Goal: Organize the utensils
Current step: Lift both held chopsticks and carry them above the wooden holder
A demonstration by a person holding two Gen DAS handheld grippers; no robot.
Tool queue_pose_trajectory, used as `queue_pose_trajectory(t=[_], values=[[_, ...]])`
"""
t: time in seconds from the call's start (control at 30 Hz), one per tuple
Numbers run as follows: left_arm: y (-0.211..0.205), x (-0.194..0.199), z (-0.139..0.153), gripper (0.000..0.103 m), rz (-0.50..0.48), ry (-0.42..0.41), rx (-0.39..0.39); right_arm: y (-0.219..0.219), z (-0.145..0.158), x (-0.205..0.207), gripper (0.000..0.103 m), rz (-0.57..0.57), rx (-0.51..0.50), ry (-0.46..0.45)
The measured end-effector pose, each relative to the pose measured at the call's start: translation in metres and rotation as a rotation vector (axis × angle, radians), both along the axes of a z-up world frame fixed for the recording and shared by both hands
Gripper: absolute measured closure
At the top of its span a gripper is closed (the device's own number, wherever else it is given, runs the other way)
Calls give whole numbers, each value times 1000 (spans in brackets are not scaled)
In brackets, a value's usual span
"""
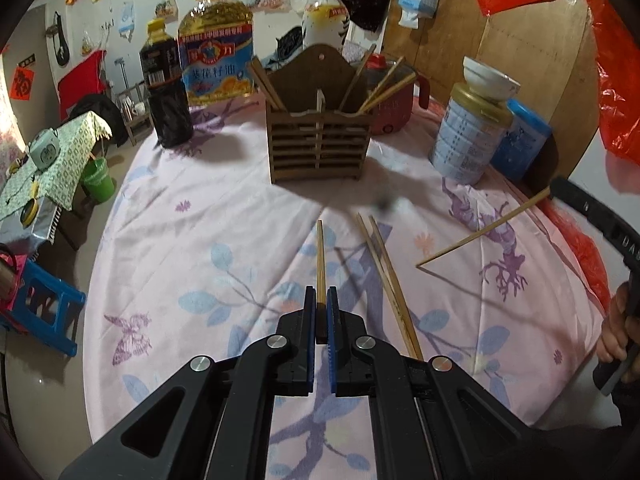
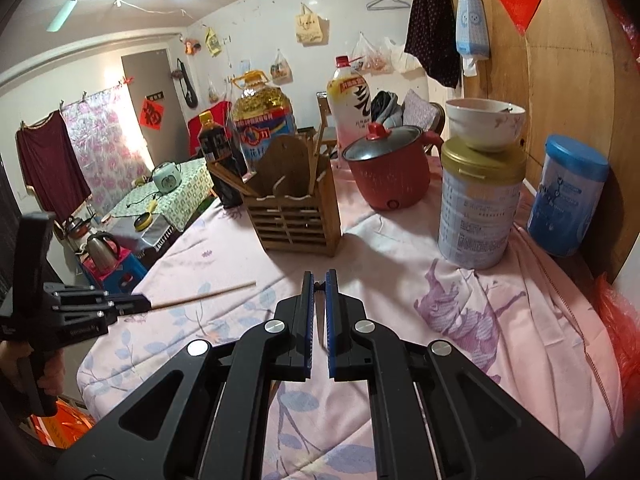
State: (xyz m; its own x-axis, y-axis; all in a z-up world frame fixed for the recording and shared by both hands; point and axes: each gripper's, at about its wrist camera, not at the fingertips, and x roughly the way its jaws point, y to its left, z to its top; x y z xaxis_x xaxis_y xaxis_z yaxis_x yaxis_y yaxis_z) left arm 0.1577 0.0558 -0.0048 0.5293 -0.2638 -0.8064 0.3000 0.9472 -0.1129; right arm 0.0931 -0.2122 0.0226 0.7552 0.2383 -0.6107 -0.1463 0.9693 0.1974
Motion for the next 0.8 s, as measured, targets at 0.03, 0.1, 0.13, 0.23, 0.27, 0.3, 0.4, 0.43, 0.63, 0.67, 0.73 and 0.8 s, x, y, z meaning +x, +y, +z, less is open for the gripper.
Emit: queue_pose_trajectory(t=[0.03, 0.1, 0.13, 0.23, 0.27, 0.3, 0.4, 0.43, 0.63, 0.67, 0.73, 0.8], values=[[1, -1, 0, 97, 0, 9, -4, 0, 1, 0, 97, 1, 0, -2], [4, 0, -1, 97, -3, 26, -11, 1, 4, 1, 97, 4, -2, -8], [5, 1, -3, 97, -9, 42, -8, 1, 4, 2, 97, 6, -1, -11], [5, 3, -8, 97, -10, 74, 2, 2, 5, 4, 97, 9, -2, -15], [6, 2, -9, 97, -9, 81, 2, 2, 5, 4, 97, 10, -1, -15], [7, 2, -11, 97, -8, 88, 3, 2, 5, 4, 97, 10, -2, -14], [9, 1, -14, 97, -8, 105, -2, 3, 5, 4, 97, 10, -1, -14], [10, 2, -15, 97, -6, 111, -7, 3, 5, 4, 97, 11, 0, -12], [10, 16, -10, 97, -1, 136, -34, 6, 3, 9, 96, 18, 4, 5], [9, 18, -9, 97, -1, 138, -36, 6, 2, 10, 97, 20, 4, 8], [7, 24, -7, 97, -5, 140, -41, 6, 2, 12, 96, 20, 0, 9], [5, 28, -4, 97, -11, 133, -50, 6, 1, 14, 96, 20, 0, 10]])
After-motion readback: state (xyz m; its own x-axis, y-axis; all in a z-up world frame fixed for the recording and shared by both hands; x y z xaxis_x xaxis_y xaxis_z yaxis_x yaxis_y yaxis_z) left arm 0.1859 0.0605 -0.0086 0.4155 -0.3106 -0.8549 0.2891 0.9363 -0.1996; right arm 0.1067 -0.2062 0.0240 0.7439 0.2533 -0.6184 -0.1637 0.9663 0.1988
